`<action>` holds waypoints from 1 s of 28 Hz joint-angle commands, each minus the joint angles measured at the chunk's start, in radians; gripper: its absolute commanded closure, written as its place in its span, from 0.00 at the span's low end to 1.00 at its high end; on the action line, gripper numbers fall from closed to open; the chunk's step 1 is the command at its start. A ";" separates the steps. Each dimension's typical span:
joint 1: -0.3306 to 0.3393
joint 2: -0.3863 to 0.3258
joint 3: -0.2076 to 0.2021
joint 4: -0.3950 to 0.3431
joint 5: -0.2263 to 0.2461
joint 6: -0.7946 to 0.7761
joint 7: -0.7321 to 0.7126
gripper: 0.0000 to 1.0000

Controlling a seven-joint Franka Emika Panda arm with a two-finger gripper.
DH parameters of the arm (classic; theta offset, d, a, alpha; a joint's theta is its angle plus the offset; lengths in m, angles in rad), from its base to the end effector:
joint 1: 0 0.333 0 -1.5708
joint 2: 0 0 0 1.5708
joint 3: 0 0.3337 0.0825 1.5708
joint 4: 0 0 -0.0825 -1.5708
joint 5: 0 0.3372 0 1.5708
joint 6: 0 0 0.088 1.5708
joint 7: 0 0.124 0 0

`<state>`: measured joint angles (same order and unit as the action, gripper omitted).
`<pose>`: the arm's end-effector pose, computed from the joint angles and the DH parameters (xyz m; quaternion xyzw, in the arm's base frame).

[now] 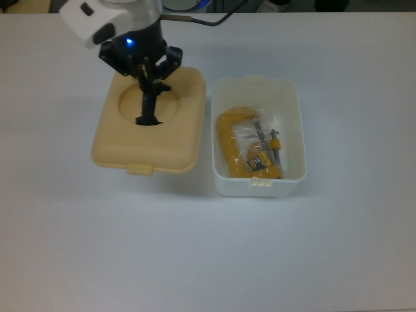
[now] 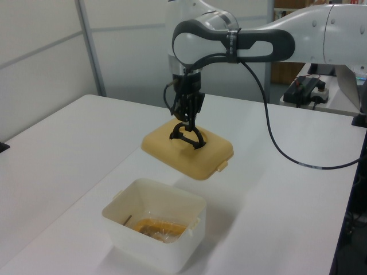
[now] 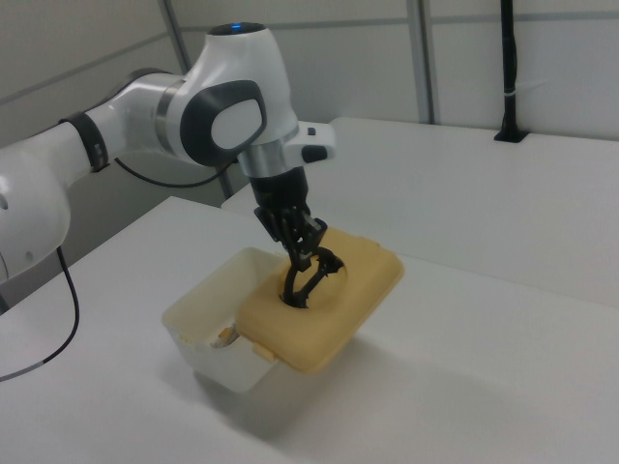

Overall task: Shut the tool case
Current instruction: 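Lift the beige lid and carry it over the white box, then lower the lid onto the box rim and press it down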

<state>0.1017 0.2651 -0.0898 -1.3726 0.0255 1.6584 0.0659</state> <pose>0.5991 0.0176 0.5716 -0.9996 0.0263 -0.0108 0.0014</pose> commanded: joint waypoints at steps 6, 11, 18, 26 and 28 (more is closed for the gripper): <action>0.118 -0.006 -0.001 -0.005 0.010 -0.022 0.113 1.00; 0.156 0.005 -0.001 -0.006 0.005 -0.019 0.149 1.00; 0.220 0.029 0.004 -0.008 -0.001 -0.012 0.196 1.00; 0.273 0.042 0.015 -0.009 -0.001 -0.009 0.236 1.00; 0.285 0.051 0.019 -0.009 -0.002 -0.009 0.242 1.00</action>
<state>0.3631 0.3175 -0.0753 -1.3776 0.0252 1.6582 0.2782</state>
